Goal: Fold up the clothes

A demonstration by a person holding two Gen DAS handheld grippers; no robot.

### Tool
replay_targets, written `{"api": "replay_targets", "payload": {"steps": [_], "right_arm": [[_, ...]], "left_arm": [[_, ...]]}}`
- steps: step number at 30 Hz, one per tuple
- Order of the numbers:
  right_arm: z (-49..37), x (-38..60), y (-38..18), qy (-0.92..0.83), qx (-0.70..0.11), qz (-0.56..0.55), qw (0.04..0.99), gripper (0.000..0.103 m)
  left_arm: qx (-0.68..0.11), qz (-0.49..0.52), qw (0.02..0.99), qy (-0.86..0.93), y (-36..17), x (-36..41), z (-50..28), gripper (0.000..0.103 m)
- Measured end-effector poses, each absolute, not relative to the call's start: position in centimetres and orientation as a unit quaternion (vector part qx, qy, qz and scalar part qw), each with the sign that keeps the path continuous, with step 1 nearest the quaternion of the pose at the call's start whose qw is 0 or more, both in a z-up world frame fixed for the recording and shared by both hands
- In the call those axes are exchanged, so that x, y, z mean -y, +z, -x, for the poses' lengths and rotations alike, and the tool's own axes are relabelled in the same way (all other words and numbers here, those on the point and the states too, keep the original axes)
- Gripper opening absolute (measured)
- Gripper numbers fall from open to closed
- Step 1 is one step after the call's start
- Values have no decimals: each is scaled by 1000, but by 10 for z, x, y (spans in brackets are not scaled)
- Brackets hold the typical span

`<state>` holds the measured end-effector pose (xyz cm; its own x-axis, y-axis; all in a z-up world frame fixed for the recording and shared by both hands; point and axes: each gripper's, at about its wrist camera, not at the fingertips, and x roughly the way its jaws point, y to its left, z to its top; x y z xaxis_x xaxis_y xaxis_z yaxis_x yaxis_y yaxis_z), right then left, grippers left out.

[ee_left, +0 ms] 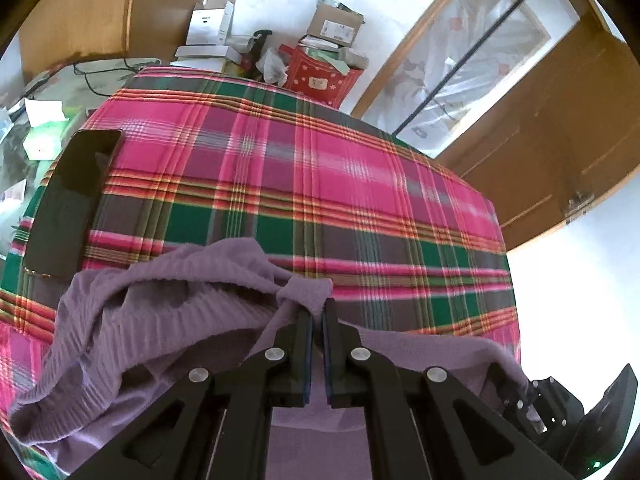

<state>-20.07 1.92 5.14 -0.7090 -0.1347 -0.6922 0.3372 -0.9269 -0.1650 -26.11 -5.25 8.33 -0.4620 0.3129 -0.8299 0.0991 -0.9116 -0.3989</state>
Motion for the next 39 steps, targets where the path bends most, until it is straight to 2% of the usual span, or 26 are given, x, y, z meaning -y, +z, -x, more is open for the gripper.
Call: {"api": "replay_targets", "payload": {"steps": [20,39], "right_arm": [[311,-7,55,-914,-169,-361,74,6],[363,5,15,-896,-192,-399,46,6]], "left_arm": [[226,509,43,830,70,62,324,4],[221,527,60,819,42,65,346,6]]}}
